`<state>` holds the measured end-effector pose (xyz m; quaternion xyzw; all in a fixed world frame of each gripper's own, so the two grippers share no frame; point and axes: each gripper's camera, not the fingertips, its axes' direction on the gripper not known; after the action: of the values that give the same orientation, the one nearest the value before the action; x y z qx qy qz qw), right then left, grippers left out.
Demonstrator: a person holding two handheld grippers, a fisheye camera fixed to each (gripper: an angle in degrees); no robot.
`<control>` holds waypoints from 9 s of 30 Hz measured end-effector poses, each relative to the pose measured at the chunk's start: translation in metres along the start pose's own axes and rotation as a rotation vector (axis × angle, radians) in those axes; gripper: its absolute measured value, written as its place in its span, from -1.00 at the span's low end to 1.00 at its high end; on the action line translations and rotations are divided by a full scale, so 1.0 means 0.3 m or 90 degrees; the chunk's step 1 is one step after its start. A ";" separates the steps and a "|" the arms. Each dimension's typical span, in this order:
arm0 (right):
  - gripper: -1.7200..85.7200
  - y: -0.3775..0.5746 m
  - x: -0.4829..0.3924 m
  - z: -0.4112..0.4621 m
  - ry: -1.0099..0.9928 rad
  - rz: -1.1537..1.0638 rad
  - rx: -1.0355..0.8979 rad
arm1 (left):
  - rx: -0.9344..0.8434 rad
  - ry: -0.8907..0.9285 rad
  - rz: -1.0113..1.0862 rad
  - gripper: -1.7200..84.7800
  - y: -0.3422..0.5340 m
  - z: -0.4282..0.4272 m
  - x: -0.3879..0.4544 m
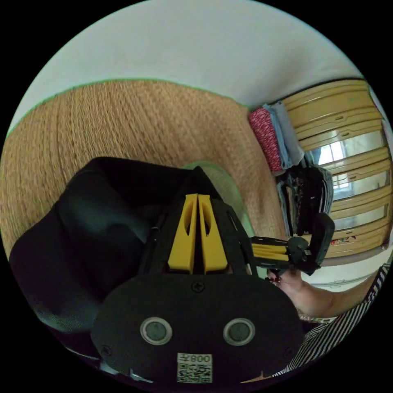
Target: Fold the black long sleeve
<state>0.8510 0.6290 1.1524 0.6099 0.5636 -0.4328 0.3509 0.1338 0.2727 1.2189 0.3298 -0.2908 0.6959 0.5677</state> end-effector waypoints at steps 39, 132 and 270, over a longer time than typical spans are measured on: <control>-0.96 -0.292 -1.089 0.518 -0.094 -0.514 -0.262 | 0.756 -0.020 -0.803 -0.66 2.515 -1.021 -0.656; -0.96 -0.152 0.586 -0.454 -0.383 0.051 -0.052 | -0.148 -0.234 0.246 -0.84 0.415 0.739 1.126; -0.93 0.390 0.924 -0.785 -0.426 0.006 -0.103 | 0.273 0.277 -0.403 -0.90 1.656 -1.046 -0.457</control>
<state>0.9953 0.9372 0.9786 0.4073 0.4468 -0.5611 0.5653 -0.3755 0.3427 0.9031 0.3588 0.1017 0.5858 0.7196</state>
